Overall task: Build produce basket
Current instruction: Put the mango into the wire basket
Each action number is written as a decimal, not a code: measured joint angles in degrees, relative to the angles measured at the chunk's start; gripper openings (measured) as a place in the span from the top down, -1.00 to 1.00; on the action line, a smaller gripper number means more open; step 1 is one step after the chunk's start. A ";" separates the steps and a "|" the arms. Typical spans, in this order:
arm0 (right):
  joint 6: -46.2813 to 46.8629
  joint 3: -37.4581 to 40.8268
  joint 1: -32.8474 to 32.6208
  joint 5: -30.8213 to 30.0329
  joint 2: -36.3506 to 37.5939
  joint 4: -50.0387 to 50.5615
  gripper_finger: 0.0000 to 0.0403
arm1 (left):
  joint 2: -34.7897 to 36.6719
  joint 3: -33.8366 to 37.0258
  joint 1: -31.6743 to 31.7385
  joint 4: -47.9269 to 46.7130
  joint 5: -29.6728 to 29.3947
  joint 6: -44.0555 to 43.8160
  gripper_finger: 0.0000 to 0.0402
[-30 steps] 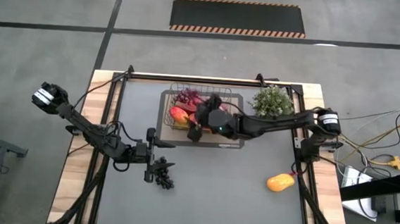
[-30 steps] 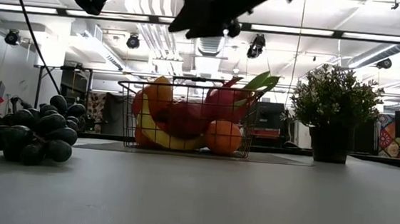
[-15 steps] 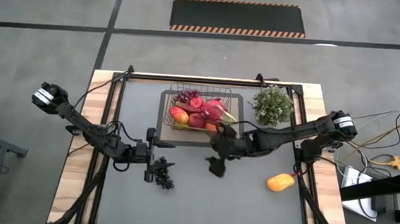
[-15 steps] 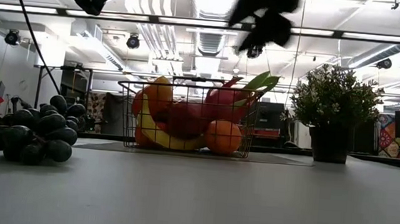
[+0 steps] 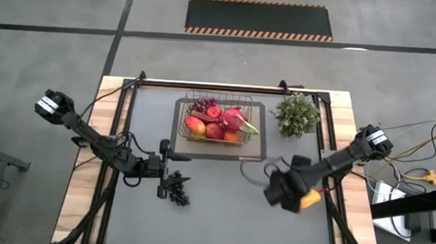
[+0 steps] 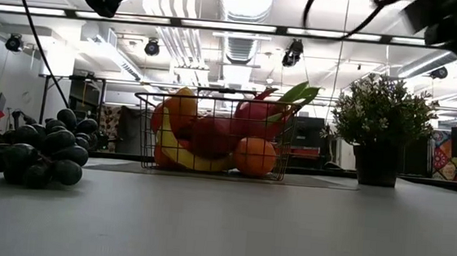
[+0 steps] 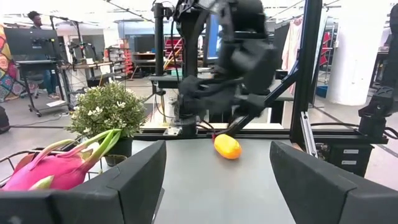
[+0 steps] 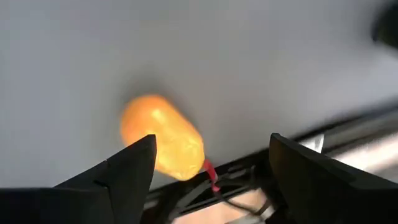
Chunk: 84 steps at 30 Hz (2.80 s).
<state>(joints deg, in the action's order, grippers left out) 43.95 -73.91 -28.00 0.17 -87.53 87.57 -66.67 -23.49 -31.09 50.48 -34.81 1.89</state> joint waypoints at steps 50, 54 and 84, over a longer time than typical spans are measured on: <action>-12.95 11.13 -12.13 -10.66 -1.75 -35.59 0.19 | -0.04 0.11 -0.04 -0.02 0.01 -0.09 -0.34; -26.86 8.70 -8.51 -26.39 -0.35 -57.70 0.19 | -0.04 0.11 -0.04 -0.02 0.02 -0.09 -0.34; -38.32 14.11 36.33 -45.46 -10.97 -134.83 0.15 | 0.04 0.11 -0.09 1.60 0.04 0.02 -0.34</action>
<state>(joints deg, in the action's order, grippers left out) 5.63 -59.81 8.32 -45.29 -98.50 -47.26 -66.63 -23.38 -31.18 52.07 -34.76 1.91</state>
